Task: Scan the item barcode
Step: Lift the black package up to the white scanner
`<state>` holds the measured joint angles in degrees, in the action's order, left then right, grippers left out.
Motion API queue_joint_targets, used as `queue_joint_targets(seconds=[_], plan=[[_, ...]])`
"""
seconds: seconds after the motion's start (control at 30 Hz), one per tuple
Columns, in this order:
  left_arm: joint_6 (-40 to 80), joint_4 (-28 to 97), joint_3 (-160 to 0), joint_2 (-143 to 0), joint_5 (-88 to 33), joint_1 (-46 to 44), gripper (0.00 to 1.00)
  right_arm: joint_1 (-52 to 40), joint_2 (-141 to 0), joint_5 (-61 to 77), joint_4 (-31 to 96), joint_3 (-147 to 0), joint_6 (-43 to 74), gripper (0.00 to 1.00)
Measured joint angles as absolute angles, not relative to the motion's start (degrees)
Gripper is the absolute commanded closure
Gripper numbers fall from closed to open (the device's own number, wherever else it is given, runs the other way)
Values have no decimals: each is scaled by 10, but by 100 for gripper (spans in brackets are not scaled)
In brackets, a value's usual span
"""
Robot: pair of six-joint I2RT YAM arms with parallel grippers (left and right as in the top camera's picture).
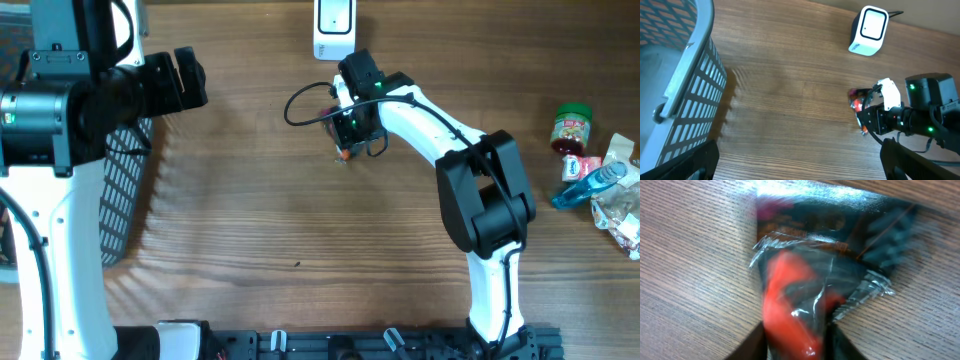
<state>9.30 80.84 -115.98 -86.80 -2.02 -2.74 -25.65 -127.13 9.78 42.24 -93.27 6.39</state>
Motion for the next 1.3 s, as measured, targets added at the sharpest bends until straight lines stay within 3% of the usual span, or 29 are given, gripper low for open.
queue_joint_targets(seconds=[0.13,0.23,0.3,0.37,0.43,0.5,0.53,0.87,1.03,1.17,1.3], plan=[[93,808,-1160,-869,-20,-27,0,-256,-1270,98,422,-933,64,85],[93,808,-1160,-869,-20,-27,0,-256,-1270,98,422,-933,64,94],[93,808,-1160,-869,-20,-27,0,-256,-1270,98,422,-933,64,92],[93,808,-1160,-869,-20,-27,0,-256,-1270,98,423,-933,64,65],[93,808,-1160,-869,-20,-27,0,-256,-1270,98,427,-933,61,59],[93,808,-1160,-869,-20,-27,0,-257,-1271,97,439,-933,62,35],[93,808,-1160,-869,-20,-27,0,-257,-1271,99,443,-933,61,32],[93,808,-1160,-869,-20,-27,0,-260,-1285,59,564,-978,69,27],[93,808,-1160,-869,-20,-27,0,-260,-1293,55,576,-999,76,15],[93,808,-1160,-869,-20,-27,0,-260,-1293,52,577,-1025,62,25],[93,808,-1160,-869,-20,-27,0,-260,-1293,51,576,-1047,53,26]])
